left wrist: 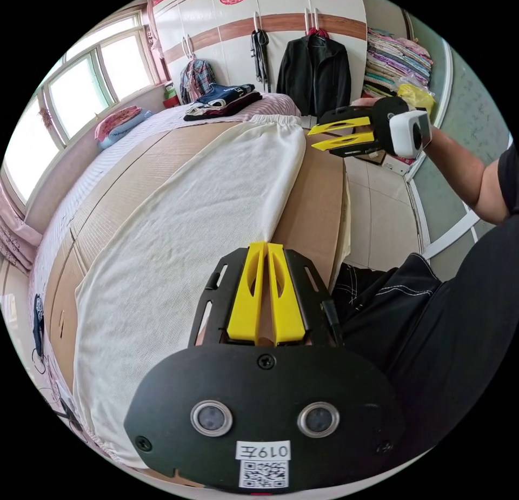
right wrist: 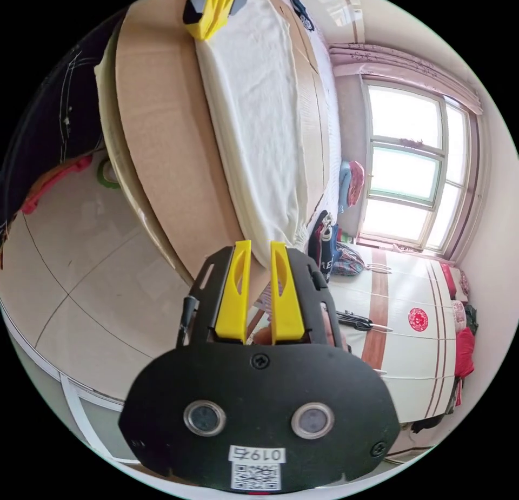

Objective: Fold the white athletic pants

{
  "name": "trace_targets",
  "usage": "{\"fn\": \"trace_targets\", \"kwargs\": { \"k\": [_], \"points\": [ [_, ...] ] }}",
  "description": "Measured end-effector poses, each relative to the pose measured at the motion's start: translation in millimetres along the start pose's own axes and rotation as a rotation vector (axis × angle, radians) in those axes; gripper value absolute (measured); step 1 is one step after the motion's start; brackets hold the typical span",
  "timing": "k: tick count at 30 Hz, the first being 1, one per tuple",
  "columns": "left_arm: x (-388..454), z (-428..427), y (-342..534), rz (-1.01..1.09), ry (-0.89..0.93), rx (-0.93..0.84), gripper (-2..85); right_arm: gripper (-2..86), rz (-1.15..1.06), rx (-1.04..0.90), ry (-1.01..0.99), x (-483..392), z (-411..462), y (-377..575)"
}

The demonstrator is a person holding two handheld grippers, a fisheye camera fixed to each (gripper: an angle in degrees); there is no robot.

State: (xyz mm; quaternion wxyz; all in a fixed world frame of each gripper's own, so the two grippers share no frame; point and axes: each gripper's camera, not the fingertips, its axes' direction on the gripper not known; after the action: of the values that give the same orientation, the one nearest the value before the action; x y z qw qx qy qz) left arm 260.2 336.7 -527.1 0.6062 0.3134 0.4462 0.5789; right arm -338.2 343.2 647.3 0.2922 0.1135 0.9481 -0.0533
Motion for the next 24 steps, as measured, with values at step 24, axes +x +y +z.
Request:
{"fn": "trace_targets", "kwargs": {
  "k": [24],
  "points": [
    [-2, 6, -8, 0.031, -0.011, -0.009, 1.0, -0.9, -0.059, -0.027, 0.030, -69, 24, -5]
  ]
}}
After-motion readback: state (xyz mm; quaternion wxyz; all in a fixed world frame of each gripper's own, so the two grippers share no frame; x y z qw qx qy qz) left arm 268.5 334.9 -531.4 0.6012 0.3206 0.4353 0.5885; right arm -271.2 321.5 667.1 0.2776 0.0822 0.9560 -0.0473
